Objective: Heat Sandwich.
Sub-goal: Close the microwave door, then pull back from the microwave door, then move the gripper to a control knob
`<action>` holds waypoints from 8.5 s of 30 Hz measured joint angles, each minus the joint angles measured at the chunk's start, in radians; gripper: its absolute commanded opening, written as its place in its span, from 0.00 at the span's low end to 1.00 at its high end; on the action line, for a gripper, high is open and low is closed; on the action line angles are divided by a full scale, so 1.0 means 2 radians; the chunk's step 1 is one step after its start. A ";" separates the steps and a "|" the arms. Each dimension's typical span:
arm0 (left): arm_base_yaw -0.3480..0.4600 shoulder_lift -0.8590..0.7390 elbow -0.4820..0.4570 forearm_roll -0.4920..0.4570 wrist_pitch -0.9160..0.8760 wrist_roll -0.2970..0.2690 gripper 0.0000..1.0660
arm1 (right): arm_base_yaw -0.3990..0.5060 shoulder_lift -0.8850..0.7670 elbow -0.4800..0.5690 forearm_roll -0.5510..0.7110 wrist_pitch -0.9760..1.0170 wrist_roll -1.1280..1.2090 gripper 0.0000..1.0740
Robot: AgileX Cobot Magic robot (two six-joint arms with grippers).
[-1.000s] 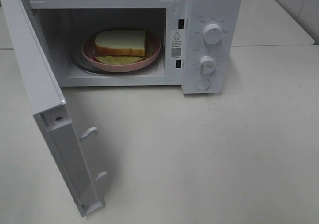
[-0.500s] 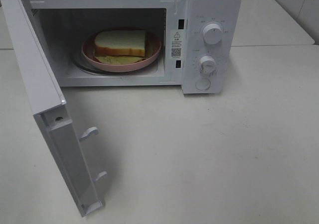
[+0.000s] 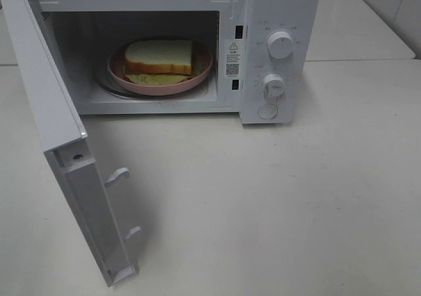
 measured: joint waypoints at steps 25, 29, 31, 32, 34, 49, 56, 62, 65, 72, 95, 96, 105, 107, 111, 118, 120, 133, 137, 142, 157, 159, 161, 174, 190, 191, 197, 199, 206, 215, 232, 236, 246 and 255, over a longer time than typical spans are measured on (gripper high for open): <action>0.000 0.000 0.000 0.000 0.000 0.000 0.92 | 0.000 0.000 0.000 0.000 0.000 0.000 0.71; 0.000 0.000 0.000 0.000 0.000 0.000 0.92 | 0.000 0.000 0.000 0.000 0.000 0.000 0.71; 0.000 0.000 0.000 0.000 0.000 0.000 0.92 | 0.000 0.000 0.000 0.000 0.000 0.000 0.71; 0.000 0.000 0.000 0.000 0.000 0.000 0.92 | 0.000 0.000 0.000 0.000 0.000 0.000 0.71; 0.000 0.000 0.000 0.000 0.000 0.000 0.92 | 0.000 0.000 0.000 0.000 0.000 0.000 0.71; 0.000 0.079 -0.020 0.000 -0.039 0.000 0.76 | 0.000 0.000 0.000 0.000 0.000 0.000 0.71; 0.000 0.170 -0.020 -0.001 -0.091 0.000 0.24 | 0.000 0.000 0.000 0.000 0.000 0.000 0.71; 0.000 0.218 -0.020 -0.001 -0.129 0.000 0.00 | 0.000 0.000 0.000 0.000 0.000 0.000 0.71; 0.000 0.251 -0.020 -0.001 -0.175 0.000 0.00 | 0.000 0.000 0.000 0.000 0.000 0.000 0.71; 0.000 0.292 0.012 -0.001 -0.276 0.000 0.00 | 0.000 0.000 0.000 0.000 0.000 0.000 0.71; 0.000 0.525 0.132 0.023 -0.751 0.001 0.00 | 0.000 0.000 0.000 0.000 0.000 0.000 0.71; 0.000 0.552 0.132 0.038 -0.779 -0.002 0.00 | 0.000 0.000 0.000 0.000 0.000 0.000 0.71; 0.000 0.652 0.133 0.143 -0.915 -0.064 0.00 | 0.000 0.000 0.000 0.000 0.000 0.000 0.71; 0.000 0.673 0.132 0.161 -0.948 -0.075 0.00 | 0.000 0.000 0.000 0.000 0.000 0.000 0.71; 0.000 0.719 0.131 0.190 -1.012 -0.086 0.00 | 0.000 0.000 0.000 0.000 0.000 0.000 0.71; -0.024 0.786 0.116 0.196 -1.054 -0.089 0.00 | 0.000 0.000 0.000 0.000 0.000 0.000 0.71; -0.038 0.802 0.108 0.195 -1.057 -0.089 0.00 | 0.000 0.000 0.000 0.000 0.000 0.000 0.71; -0.118 0.851 0.059 0.170 -1.062 -0.090 0.00 | 0.000 0.000 0.000 0.000 0.000 0.000 0.71; -0.140 0.862 0.042 0.162 -1.062 -0.090 0.00 | 0.000 0.000 0.000 0.000 0.000 0.000 0.71; -0.163 0.866 0.021 0.133 -1.058 -0.090 0.00 | 0.000 0.000 0.000 0.000 0.000 0.000 0.71; -0.227 0.871 -0.072 0.052 -0.970 -0.090 0.00 | 0.000 0.000 0.000 0.000 0.000 0.000 0.71; -0.229 0.878 -0.082 0.048 -0.970 -0.090 0.00 | 0.000 0.000 0.000 0.000 0.000 0.000 0.71; -0.232 0.883 -0.088 0.044 -0.968 -0.090 0.00 | 0.000 0.000 0.000 0.000 0.000 0.000 0.71; -0.290 0.949 -0.172 0.011 -0.927 -0.089 0.00 | 0.000 0.000 0.000 0.000 0.000 0.000 0.71; -0.312 1.011 -0.285 0.035 -0.845 -0.087 0.00 | 0.000 0.000 0.000 0.000 0.000 0.000 0.71; -0.313 1.014 -0.291 0.040 -0.842 -0.086 0.00 | 0.000 0.000 0.000 0.000 0.000 0.000 0.71; -0.320 1.039 -0.338 0.046 -0.815 -0.085 0.00 | 0.000 0.000 0.000 0.000 0.000 0.000 0.71; -0.321 1.040 -0.339 0.047 -0.814 -0.085 0.00 | 0.000 0.000 0.000 0.000 0.000 0.000 0.71; -0.321 1.043 -0.342 0.051 -0.812 -0.085 0.00 | 0.000 0.000 0.000 0.000 0.000 0.000 0.71; -0.321 1.043 -0.342 0.052 -0.812 -0.085 0.00 | 0.000 0.000 0.000 0.000 0.000 0.000 0.71; -0.312 0.985 -0.266 0.008 -0.826 -0.087 0.00 | 0.000 0.000 0.000 0.000 0.000 0.000 0.71; -0.312 0.965 -0.238 0.007 -0.828 -0.087 0.00 | 0.000 0.000 0.000 0.000 0.000 0.000 0.71; -0.312 0.891 -0.127 0.007 -0.828 -0.087 0.00 | 0.000 0.000 0.000 0.000 0.000 0.000 0.71; -0.312 0.825 -0.042 0.003 -0.828 -0.087 0.63 | 0.000 0.000 0.000 0.000 0.000 0.000 0.71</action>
